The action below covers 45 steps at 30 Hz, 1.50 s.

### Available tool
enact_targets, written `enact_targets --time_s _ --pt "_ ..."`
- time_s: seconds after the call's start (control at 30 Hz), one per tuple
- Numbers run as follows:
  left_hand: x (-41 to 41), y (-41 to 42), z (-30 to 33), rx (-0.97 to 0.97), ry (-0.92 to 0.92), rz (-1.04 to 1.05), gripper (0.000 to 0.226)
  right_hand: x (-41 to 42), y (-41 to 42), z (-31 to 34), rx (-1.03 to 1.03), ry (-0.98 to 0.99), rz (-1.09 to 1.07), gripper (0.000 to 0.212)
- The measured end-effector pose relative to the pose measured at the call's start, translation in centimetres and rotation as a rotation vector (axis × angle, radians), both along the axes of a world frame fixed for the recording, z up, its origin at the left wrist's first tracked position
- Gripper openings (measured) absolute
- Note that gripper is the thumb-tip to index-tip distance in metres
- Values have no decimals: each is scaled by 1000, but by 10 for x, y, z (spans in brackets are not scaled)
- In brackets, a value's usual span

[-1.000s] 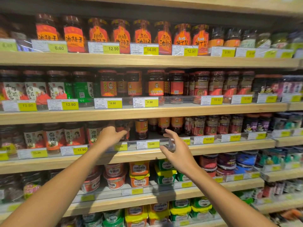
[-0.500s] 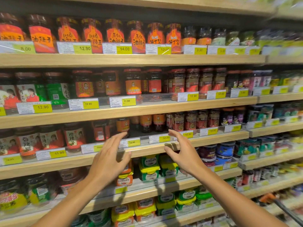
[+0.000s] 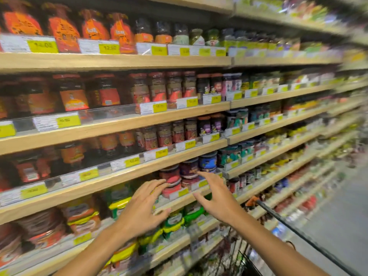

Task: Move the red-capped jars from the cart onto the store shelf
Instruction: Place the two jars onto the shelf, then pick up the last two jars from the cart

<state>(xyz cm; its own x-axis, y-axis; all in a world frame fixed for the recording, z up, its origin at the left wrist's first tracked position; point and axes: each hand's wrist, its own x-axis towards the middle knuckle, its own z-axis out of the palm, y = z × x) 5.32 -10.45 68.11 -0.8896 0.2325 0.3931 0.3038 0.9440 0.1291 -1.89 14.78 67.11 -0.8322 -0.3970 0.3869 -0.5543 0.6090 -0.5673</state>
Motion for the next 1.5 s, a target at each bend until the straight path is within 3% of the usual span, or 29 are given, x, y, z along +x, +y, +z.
enact_targets --time_s 0.2,0.47,0.6,0.77,0.97,1.23,1.5 --pt "-23 45 -26 -30 -93 -131 72 16 52 -28 -8 14 -87 65" --pt "-51 87 -69 -70 -244 -302 76 44 93 -68 60 -109 -291 65" --pt "-66 98 -97 -83 -291 -383 74 55 99 -92 96 -181 -385 66" --pt "-81 98 -136 -89 -387 -502 87 65 93 -130 123 -302 -499 68" --pt "-98 91 -201 -35 -507 -610 72 78 79 -186 148 -437 -610 68" --pt "-101 93 -299 -42 -681 -624 74 93 76 -284 127 -661 -631 71" --pt "-117 97 -386 46 -795 -471 81 54 84 -382 59 -859 -575 77"
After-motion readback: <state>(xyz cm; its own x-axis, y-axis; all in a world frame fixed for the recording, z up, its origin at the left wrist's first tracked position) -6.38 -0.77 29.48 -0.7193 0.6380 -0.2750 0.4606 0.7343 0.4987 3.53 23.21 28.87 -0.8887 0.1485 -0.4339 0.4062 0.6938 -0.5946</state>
